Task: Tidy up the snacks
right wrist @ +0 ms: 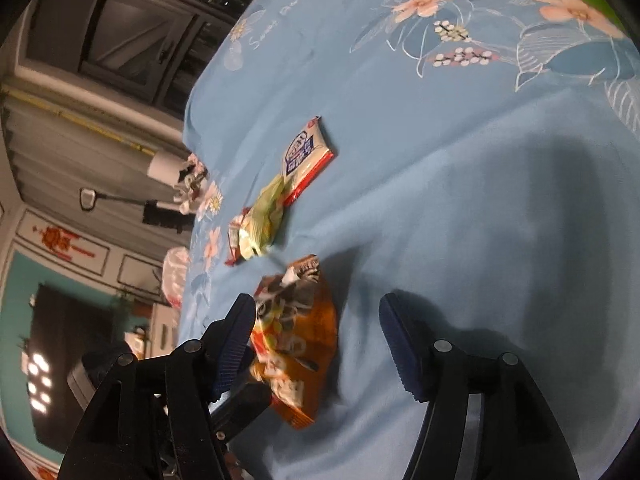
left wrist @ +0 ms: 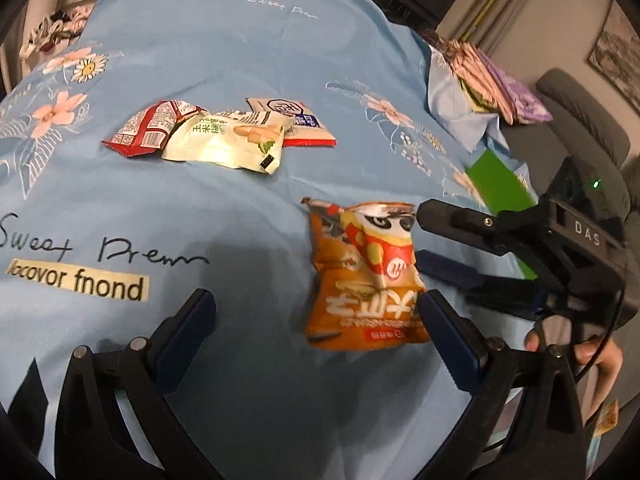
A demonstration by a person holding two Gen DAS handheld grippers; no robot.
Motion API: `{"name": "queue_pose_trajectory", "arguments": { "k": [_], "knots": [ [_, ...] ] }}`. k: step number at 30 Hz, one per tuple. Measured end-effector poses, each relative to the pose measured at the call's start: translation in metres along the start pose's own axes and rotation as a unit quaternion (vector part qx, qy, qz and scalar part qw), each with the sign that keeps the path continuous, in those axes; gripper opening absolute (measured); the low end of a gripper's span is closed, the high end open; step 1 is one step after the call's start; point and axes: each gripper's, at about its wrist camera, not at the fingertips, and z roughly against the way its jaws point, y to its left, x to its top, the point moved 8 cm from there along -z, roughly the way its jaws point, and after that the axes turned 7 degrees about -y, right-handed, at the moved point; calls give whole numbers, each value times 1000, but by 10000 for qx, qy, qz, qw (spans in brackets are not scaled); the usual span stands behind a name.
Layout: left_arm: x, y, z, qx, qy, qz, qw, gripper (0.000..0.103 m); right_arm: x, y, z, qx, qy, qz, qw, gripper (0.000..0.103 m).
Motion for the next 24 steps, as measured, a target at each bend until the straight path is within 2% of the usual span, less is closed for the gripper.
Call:
{"name": "queue_pose_trajectory", "arguments": {
  "k": [4,8,12,17,20,21,24],
  "knots": [
    [0,-5,-1,-156,19,-24,9999,102,4,6,-8,387,3,-116,9992,65],
    [-3,-12,-4,-187,55,-304,9993,102,3,8,-15,237,46,15,9997,65],
    [-3,-22,-7,-669,172,-150,9975,102,2,14,-19,231,60,238,9994,65],
    [0,-19,-9,-843,170,102,9962,99,0,19,-23,99,74,518,9986,65],
    [0,-15,-8,-764,171,131,9968,85,-3,21,-26,32,106,656,9978,59],
    [0,-13,-7,-746,173,123,9970,75,-4,21,-27,44,128,651,9978,54],
    [-1,-15,-9,-1108,339,403,9924,56,-4,20,-31,100,134,597,9981,50]
  ]
}}
